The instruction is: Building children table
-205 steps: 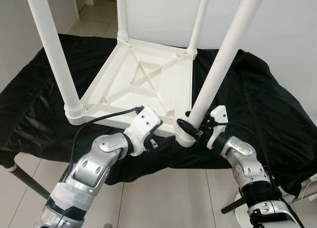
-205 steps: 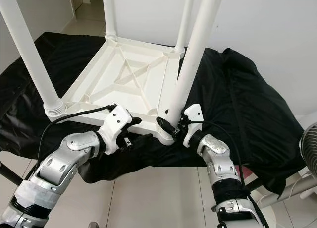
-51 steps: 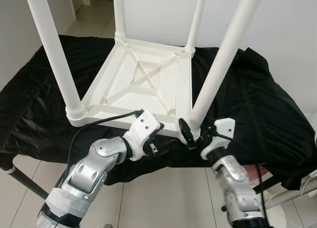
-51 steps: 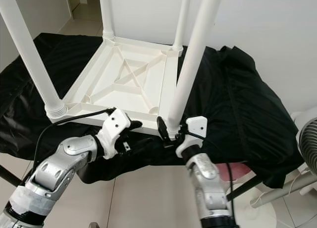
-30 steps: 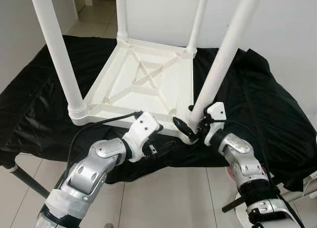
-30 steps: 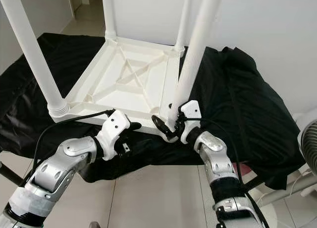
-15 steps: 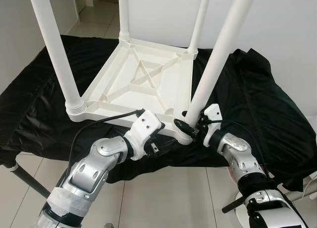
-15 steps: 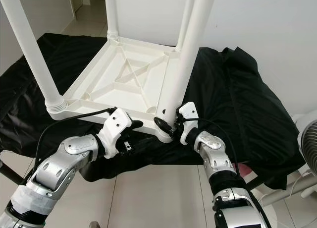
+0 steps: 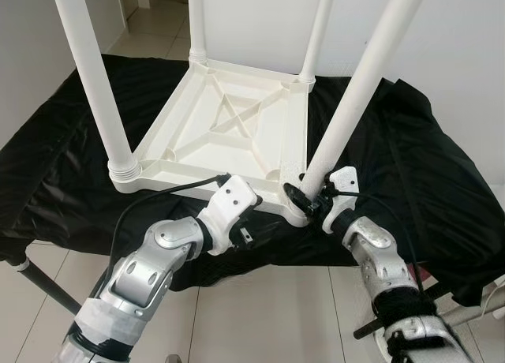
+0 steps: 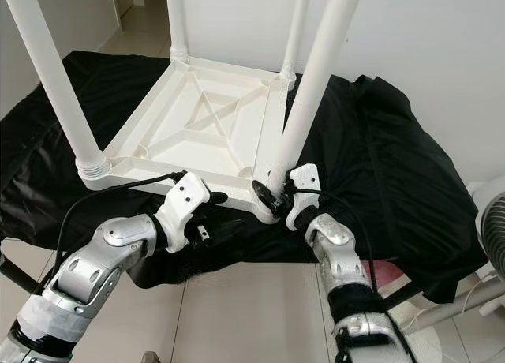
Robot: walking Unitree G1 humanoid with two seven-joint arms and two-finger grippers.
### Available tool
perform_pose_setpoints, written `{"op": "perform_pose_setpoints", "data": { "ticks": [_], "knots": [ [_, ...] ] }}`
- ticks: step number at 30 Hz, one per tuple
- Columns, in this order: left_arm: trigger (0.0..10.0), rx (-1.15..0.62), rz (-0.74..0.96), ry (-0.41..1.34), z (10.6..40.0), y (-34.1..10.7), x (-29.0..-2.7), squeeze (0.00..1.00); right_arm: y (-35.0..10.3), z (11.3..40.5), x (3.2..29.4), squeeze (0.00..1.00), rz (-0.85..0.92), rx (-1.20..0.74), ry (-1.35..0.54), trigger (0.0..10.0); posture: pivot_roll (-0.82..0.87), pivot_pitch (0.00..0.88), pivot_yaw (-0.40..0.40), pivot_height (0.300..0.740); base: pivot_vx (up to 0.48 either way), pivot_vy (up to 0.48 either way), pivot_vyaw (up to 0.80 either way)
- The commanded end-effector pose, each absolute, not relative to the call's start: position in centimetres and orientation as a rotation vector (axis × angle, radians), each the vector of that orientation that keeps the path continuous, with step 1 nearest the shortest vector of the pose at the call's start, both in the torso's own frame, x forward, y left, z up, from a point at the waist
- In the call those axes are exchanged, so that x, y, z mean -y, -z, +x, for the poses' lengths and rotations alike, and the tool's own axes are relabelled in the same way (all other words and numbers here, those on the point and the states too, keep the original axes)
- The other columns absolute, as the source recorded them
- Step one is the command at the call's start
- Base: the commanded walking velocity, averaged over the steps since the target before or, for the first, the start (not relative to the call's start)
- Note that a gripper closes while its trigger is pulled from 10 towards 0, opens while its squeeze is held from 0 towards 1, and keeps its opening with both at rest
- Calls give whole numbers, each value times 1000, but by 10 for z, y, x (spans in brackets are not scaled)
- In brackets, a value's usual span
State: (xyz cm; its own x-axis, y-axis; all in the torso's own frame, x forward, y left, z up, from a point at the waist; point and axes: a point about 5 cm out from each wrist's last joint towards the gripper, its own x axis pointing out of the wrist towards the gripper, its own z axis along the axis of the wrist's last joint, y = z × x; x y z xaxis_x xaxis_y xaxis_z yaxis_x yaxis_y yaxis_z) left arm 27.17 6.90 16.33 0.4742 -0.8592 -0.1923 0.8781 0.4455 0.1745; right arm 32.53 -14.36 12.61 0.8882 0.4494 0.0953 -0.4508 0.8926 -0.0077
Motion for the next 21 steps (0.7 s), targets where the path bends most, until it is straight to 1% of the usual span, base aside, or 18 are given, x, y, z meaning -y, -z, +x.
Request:
{"op": "perform_pose_setpoints", "data": {
  "ticks": [1,4,9,11,12,13,14,16,18,20,21],
  "knots": [
    [10000,-88,268,1061,274,-161,-68,0,-135,323,140,0,50,131,-402,10000,24,47,-76,740,0,0,0],
    [10000,-85,267,1063,274,-162,-67,0,-132,318,132,0,65,109,-336,10000,22,47,-75,740,0,0,0],
    [10000,-79,263,1062,274,-163,-67,0,-129,312,127,0,90,77,-277,10000,28,46,-84,740,0,0,0],
    [10000,-80,261,1049,275,-162,-69,0,-129,305,120,0,97,77,-216,10000,31,46,-91,740,0,0,0],
    [10000,-80,261,1049,275,-162,-69,0,-129,305,120,0,97,77,-216,10000,31,46,-91,740,0,0,0],
    [10000,-81,258,1040,276,-162,-70,0,-129,302,114,0,111,77,-170,10000,30,47,-89,740,0,0,0],
    [10000,-81,258,1040,276,-162,-70,0,-129,302,114,0,111,77,-170,10000,30,47,-89,740,0,0,0],
    [10000,-83,248,1030,276,-162,-72,0,-132,298,100,0,143,73,-164,10000,19,46,-83,740,0,0,0],
    [10000,-84,246,1029,276,-162,-72,0,-133,298,97,0,143,76,-175,10000,18,46,-83,740,0,0,0],
    [10000,-85,246,1030,277,-162,-71,0,-134,298,100,0,144,72,-168,10000,14,45,-85,740,0,0,0],
    [10000,-84,248,1032,277,-162,-71,0,-134,298,104,694,142,70,-159,10000,13,45,-86,740,0,0,0]
  ]
}}
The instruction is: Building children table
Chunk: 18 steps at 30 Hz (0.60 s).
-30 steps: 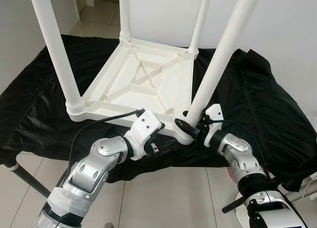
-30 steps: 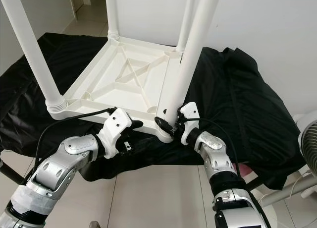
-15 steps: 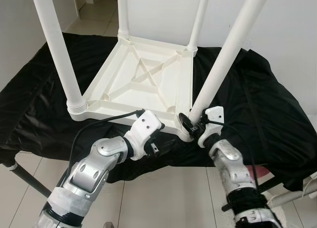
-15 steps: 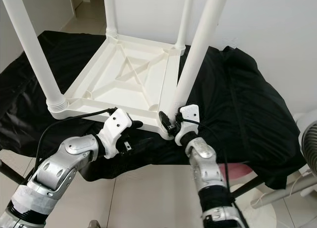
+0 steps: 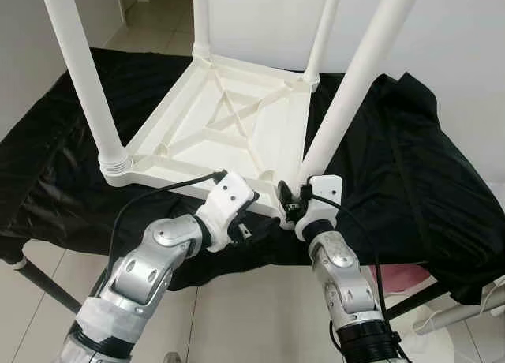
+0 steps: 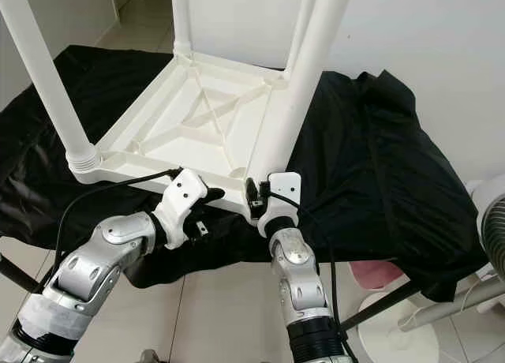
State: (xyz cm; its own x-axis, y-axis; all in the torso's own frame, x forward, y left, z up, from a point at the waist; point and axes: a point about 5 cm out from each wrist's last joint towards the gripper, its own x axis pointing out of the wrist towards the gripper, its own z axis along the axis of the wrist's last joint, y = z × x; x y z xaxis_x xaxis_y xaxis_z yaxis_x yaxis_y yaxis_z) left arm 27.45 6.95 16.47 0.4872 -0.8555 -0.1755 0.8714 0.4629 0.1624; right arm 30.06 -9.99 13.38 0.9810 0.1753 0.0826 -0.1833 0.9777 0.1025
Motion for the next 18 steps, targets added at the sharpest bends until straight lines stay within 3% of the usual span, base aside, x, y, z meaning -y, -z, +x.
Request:
{"op": "perform_pose_setpoints", "data": {
  "ticks": [1,2,3,11,12,13,18],
  "knots": [
    [10000,-84,248,1032,277,-162,-71,0,-134,298,104,694,142,70,-159,10000,13,45,-86,740,0,0,0],
    [10000,-84,248,1032,277,-162,-71,0,-134,298,104,694,142,70,-159,10000,13,45,-86,740,0,0,0],
    [10000,-83,247,1031,277,-162,-71,0,-134,298,107,1000,144,66,-153,10000,9,45,-86,740,0,0,0],
    [10000,-91,248,1040,274,-158,-70,0,-143,294,127,1000,122,105,-252,10000,-4,49,-89,740,0,0,0],
    [10000,-92,251,1044,274,-158,-71,0,-143,294,133,863,103,104,-271,10000,-5,49,-89,740,0,0,0],
    [10000,-95,254,1044,274,-158,-72,0,-144,293,138,0,86,105,-293,10000,-5,49,-89,740,0,0,0],
    [10000,-100,257,1042,274,-157,-74,0,-145,293,147,0,66,107,-324,10000,-6,45,-90,740,0,0,0]
  ]
}}
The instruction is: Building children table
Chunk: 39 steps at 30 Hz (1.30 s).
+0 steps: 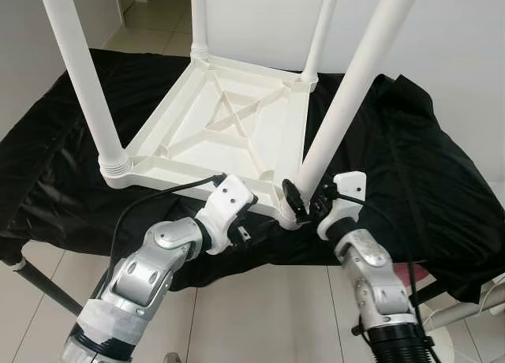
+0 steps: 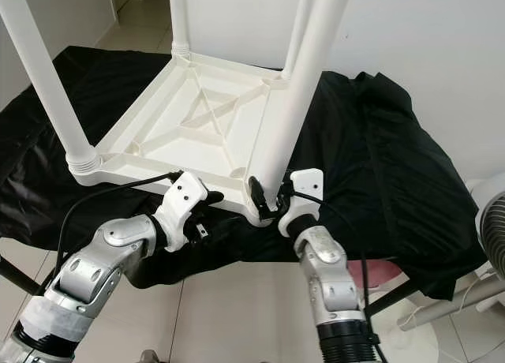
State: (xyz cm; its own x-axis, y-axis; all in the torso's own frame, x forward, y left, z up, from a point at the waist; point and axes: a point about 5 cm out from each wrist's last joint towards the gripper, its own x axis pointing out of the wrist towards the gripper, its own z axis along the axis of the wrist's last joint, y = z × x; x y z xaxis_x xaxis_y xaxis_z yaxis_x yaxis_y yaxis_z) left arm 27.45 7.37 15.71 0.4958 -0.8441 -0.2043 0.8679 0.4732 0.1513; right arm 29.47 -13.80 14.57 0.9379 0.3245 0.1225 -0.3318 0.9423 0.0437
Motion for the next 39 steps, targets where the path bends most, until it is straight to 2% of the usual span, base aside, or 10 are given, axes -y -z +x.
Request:
{"op": "perform_pose_setpoints", "data": {
  "ticks": [1,4,14,19,28,36,37,38,39],
  "knots": [
    [10000,-104,259,1036,275,-156,-75,0,-146,294,149,0,54,112,-342,10000,-5,45,-91,740,0,0,0],
    [10000,-112,255,1024,275,-153,-78,0,-146,296,157,0,41,157,-357,10000,0,42,-91,740,0,0,0],
    [10000,-121,247,980,274,-147,-84,0,-139,291,160,0,74,171,-380,10000,7,42,-95,740,0,0,0],
    [10000,-120,236,972,274,-148,-87,0,-134,293,163,0,87,143,-462,10000,10,38,-89,740,0,0,0],
    [10000,-113,247,1002,274,-150,-85,0,-130,312,165,0,-11,87,-615,10000,10,37,-78,740,0,0,0],
    [10000,-98,243,1012,273,-151,-82,0,-133,328,153,0,-54,89,-701,10000,15,38,-84,740,0,0,0],
    [10000,-96,241,1014,272,-151,-81,0,-132,331,150,0,-63,84,-721,5373,17,40,-91,740,0,0,0],
    [10000,-94,240,1015,272,-151,-80,0,-131,332,148,0,-67,78,-734,3137,17,40,-90,740,0,0,0],
    [10000,-94,240,1015,272,-151,-80,0,-131,332,148,0,-67,78,-734,3137,17,40,-90,740,0,0,0]
  ]
}}
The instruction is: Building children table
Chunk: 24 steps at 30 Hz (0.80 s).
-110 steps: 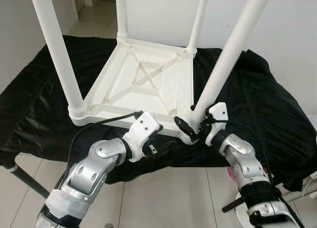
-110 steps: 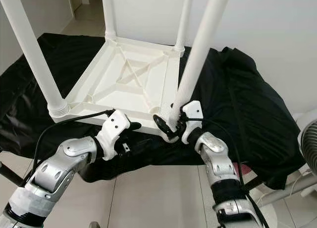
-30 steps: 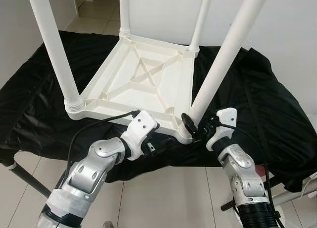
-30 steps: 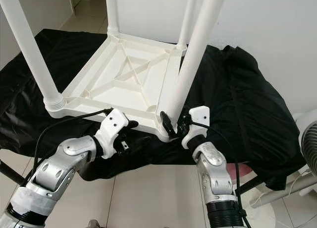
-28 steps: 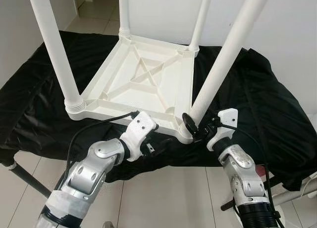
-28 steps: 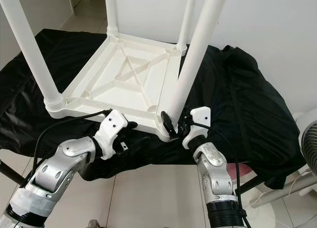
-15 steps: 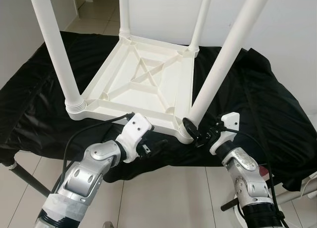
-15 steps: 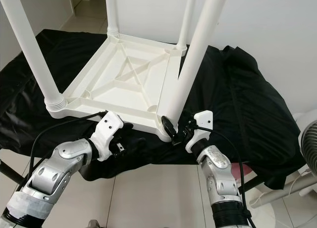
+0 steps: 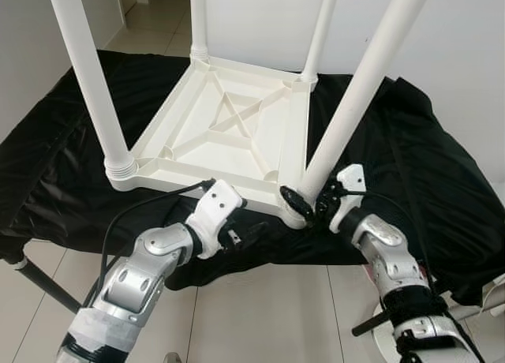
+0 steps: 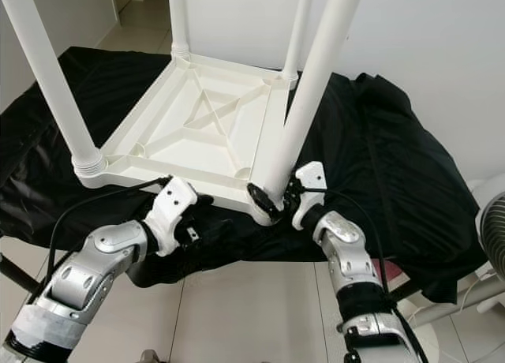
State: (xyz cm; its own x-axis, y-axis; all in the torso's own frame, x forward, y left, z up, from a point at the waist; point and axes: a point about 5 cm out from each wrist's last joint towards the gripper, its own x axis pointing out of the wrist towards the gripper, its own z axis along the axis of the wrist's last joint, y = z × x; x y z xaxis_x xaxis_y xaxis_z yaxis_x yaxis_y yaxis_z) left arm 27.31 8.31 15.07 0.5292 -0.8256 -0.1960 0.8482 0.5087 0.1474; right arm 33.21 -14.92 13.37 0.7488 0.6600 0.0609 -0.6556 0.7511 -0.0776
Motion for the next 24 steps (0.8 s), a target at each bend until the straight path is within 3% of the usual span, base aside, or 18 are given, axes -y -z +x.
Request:
{"op": "perform_pose_setpoints", "data": {
  "ticks": [1,9,10,11,12,24],
  "knots": [
    [10000,-92,239,1015,272,-151,-80,0,-130,333,147,0,-71,74,-744,235,17,39,-92,740,0,0,0],
    [10000,-87,233,1010,272,-151,-79,0,-125,335,149,0,-87,67,-774,0,13,46,-100,740,0,0,0],
    [10000,-88,232,1012,271,-151,-78,0,-125,335,150,0,-88,68,-773,3490,10,47,-99,740,0,0,0],
    [10000,-89,231,1014,271,-151,-78,0,-125,335,150,0,-88,69,-767,3490,10,47,-99,740,0,0,0],
    [10000,-90,230,1015,271,-150,-78,0,-125,335,151,0,-81,71,-760,10000,10,47,-99,740,0,0,0],
    [10000,-95,232,1020,270,-150,-79,0,-124,330,150,0,-54,90,-636,10000,13,51,-100,740,0,0,0]
  ]
}}
